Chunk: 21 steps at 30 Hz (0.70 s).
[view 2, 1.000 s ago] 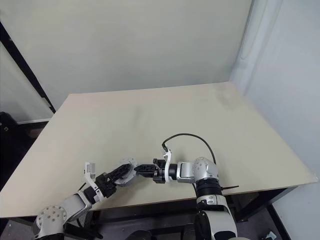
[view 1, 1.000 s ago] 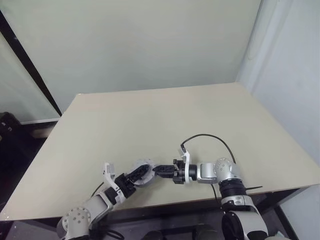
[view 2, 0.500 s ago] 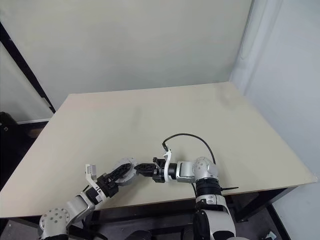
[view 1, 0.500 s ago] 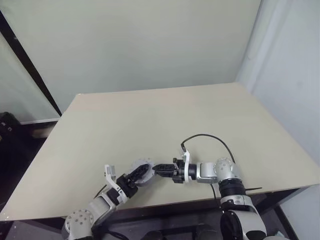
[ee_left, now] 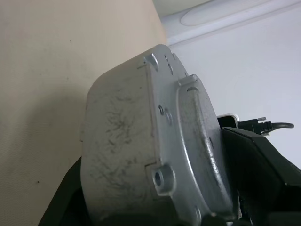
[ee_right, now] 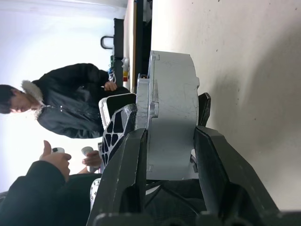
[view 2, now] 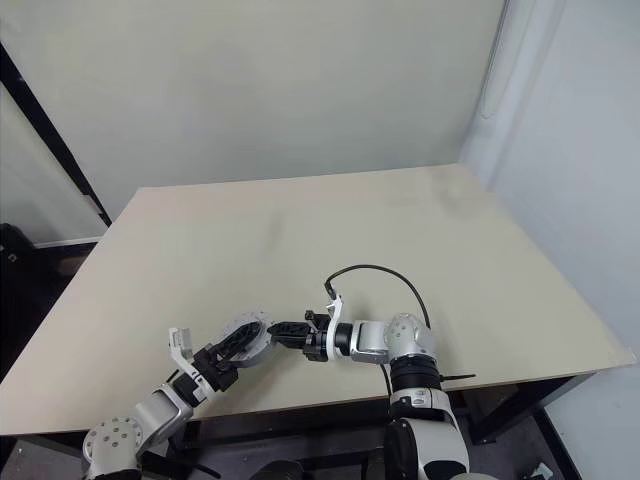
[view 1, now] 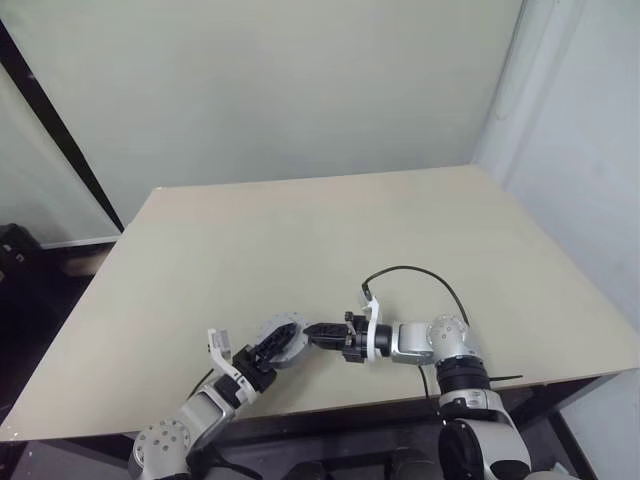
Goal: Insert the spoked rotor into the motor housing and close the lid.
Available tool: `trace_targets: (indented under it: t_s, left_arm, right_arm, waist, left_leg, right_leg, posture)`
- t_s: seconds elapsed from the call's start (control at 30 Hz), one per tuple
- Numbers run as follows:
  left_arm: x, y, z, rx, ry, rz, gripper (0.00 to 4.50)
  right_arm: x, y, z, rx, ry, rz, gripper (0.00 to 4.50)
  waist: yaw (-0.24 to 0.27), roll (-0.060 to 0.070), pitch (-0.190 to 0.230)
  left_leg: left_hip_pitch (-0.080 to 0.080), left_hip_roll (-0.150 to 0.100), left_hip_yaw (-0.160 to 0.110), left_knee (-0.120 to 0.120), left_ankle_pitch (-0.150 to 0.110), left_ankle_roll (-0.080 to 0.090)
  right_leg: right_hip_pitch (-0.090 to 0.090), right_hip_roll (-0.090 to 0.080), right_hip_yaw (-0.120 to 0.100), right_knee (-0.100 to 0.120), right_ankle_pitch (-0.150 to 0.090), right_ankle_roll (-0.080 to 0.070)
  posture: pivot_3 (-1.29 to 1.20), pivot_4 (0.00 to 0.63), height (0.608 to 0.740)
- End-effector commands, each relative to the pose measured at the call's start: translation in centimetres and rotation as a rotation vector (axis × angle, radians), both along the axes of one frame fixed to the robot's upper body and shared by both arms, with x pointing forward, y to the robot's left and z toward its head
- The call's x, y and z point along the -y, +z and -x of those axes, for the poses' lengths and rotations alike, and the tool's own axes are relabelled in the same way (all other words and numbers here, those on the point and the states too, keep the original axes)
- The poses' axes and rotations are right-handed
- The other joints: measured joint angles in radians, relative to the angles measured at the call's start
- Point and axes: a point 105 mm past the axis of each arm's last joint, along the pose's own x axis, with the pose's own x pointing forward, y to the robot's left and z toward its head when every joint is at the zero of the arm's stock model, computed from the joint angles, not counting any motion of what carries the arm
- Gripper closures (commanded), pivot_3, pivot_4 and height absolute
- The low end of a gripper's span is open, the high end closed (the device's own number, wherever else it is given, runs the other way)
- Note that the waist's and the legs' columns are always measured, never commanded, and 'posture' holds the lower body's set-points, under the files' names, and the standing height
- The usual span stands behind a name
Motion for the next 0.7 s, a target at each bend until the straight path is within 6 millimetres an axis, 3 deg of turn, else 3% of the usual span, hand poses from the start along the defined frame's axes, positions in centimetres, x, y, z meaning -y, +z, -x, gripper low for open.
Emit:
trace_targets:
  t_s: [0.03,0.2,0.27,0.7]
  left_arm:
    - [-1.37,1.67,-0.58,0.08,0.052,-0.002,1.37]
    - [-1.49,1.33,-0.87,0.065,0.067,-0.03,1.39]
    - [-1.73,1.15,-1.13,0.053,0.089,-0.031,1.62]
    - [-1.99,1.54,-0.93,0.063,0.104,-0.005,1.62]
  right_arm:
    - [0.29,1.17,-0.99,0.044,-0.038,-0.028,3.28]
    - [0.23,1.35,-1.0,0.05,-0.038,-0.04,3.28]
    - [0.22,1.38,-1.01,0.049,-0.038,-0.043,3.28]
    - [0.38,1.18,-0.98,0.042,-0.043,-0.037,3.28]
  waist:
    - [0.0,0.0,0.0]
    - [0.0,0.0,0.0]
    - [0.0,0.0,0.0]
    - [0.0,0.0,0.0]
  left_leg:
    - [0.0,0.0,0.0,0.0,0.0,0.0]
    - [0.0,0.0,0.0,0.0,0.0,0.0]
    - [0.0,0.0,0.0,0.0,0.0,0.0]
    - [0.0,0.0,0.0,0.0,0.0,0.0]
  right_leg:
    - [0.0,0.0,0.0,0.0,0.0,0.0]
    - [0.0,0.0,0.0,0.0,0.0,0.0]
    - [0.0,0.0,0.0,0.0,0.0,0.0]
    - [0.0,0.0,0.0,0.0,0.0,0.0]
  posture:
    - [0.0,0.0,0.74]
    - [0.0,0.0,0.74]
    - [0.0,0.0,0.74]
    - [0.0,0.0,0.74]
